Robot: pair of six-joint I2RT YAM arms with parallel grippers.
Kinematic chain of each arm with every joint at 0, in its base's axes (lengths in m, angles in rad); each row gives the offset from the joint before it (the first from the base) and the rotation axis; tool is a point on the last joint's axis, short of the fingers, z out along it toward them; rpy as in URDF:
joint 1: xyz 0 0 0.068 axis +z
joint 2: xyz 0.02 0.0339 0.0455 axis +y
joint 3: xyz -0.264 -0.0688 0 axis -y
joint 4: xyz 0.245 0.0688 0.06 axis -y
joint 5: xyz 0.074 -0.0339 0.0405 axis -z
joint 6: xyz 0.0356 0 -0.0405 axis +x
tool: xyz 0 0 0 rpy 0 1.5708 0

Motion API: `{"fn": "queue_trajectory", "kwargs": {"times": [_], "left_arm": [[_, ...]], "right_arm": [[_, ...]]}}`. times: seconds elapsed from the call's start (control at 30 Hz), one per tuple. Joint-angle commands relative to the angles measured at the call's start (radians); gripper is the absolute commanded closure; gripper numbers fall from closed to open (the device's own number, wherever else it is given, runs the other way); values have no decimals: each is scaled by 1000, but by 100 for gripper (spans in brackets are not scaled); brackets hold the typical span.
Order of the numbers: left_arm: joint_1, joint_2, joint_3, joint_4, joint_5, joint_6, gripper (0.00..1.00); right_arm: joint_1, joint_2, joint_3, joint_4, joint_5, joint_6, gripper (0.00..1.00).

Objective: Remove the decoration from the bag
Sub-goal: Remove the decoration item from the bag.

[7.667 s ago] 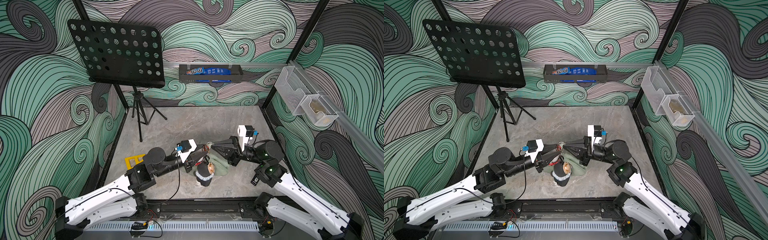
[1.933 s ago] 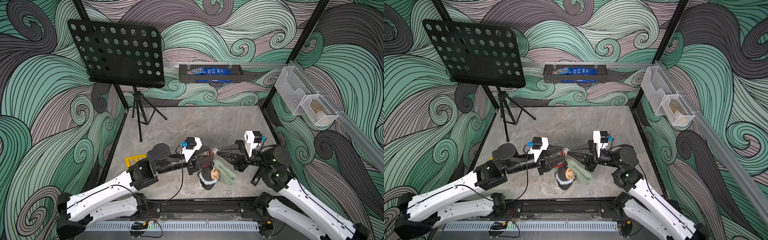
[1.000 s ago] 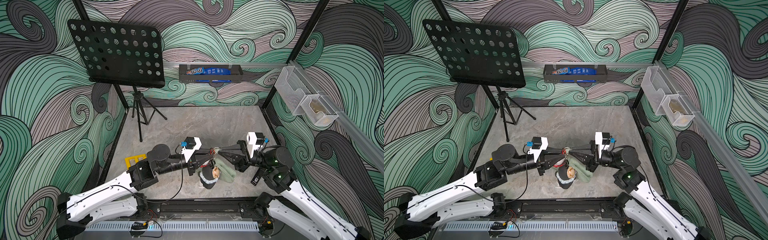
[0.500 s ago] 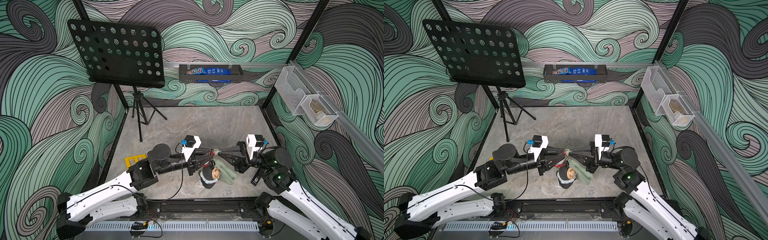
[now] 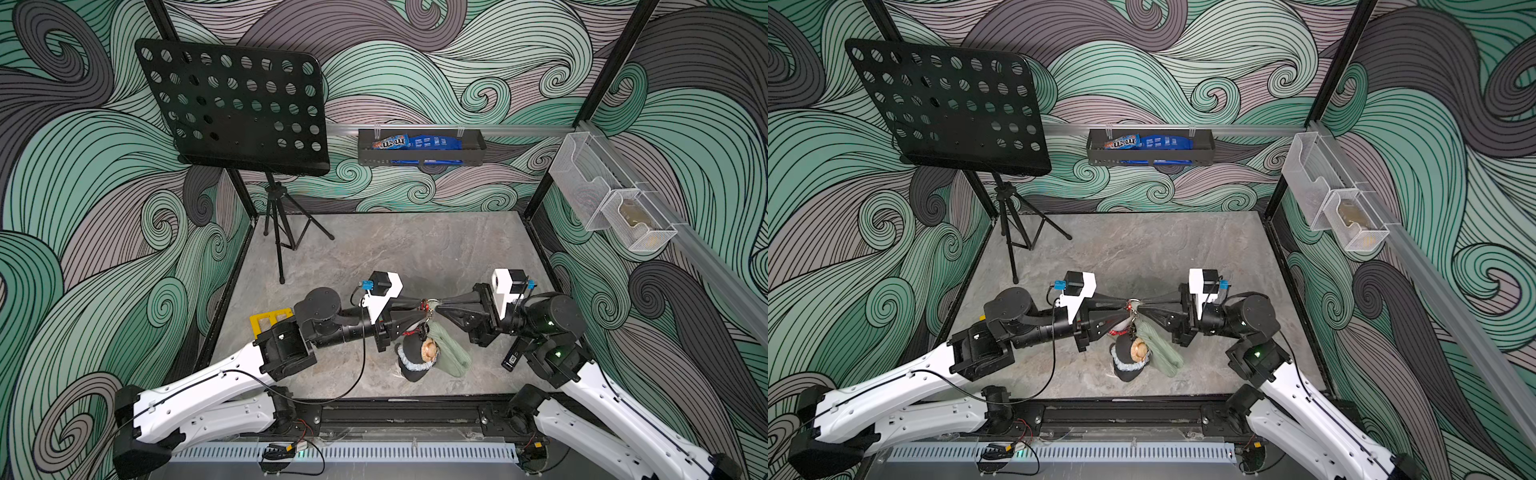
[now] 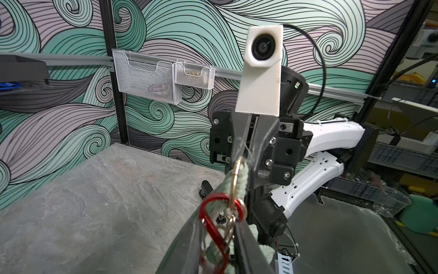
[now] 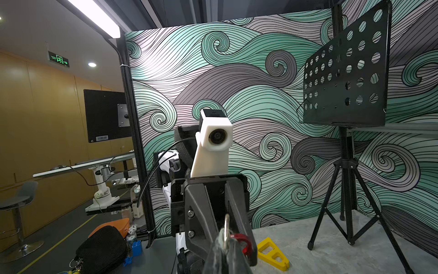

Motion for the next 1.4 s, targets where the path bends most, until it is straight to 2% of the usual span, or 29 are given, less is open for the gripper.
{"fn": "queue_trajectory", "kwargs": {"times": [0.0,0.27,0.67,1.37], "left_arm": [[6,-7,44,35,20,13,81],[6,1,45,38,17,11,91],[6,8,82,-6,-33,-22,91],[4,29,128,-3,29,-102,91]], "right_arm": [[0,-7,33,42,-19,13,100],[-1,-12,36,44,-23,19,100],[-1,-10,14,73,-105,3,100],[-1,56,26,21,-240,-15,100]]}}
